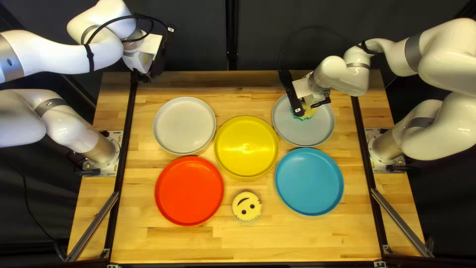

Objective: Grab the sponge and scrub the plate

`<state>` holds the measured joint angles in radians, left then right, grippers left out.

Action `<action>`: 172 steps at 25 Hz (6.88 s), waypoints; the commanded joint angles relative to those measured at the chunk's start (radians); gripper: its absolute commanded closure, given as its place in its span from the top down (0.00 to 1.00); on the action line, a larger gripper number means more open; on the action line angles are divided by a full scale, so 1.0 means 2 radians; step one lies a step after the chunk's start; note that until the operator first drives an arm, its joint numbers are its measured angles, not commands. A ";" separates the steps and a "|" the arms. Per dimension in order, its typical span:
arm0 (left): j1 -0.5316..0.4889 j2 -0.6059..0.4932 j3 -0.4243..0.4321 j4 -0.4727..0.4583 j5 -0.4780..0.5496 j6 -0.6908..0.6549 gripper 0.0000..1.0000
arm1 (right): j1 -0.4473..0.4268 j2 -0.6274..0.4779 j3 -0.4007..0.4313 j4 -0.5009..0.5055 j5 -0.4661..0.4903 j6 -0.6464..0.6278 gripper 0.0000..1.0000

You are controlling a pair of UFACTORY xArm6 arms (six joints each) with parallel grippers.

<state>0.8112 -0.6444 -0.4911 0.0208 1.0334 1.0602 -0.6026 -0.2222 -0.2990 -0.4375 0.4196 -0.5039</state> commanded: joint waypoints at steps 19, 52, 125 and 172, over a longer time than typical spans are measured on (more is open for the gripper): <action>0.000 0.000 0.000 0.000 0.000 0.000 1.00 | 0.073 0.086 -0.098 -0.004 0.010 0.041 0.00; 0.000 0.000 0.000 0.000 0.000 0.000 1.00 | 0.062 0.057 -0.061 0.004 -0.002 0.033 0.00; 0.000 0.000 0.000 0.000 0.000 0.000 1.00 | 0.445 0.036 -0.114 0.108 0.174 0.333 0.00; 0.000 0.000 0.000 0.000 0.000 0.000 1.00 | 0.489 0.081 -0.144 0.063 0.169 0.371 0.00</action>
<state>0.8112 -0.6444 -0.4911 0.0208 1.0334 1.0602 0.4153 -0.0229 -0.6333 -0.2982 0.7833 0.2700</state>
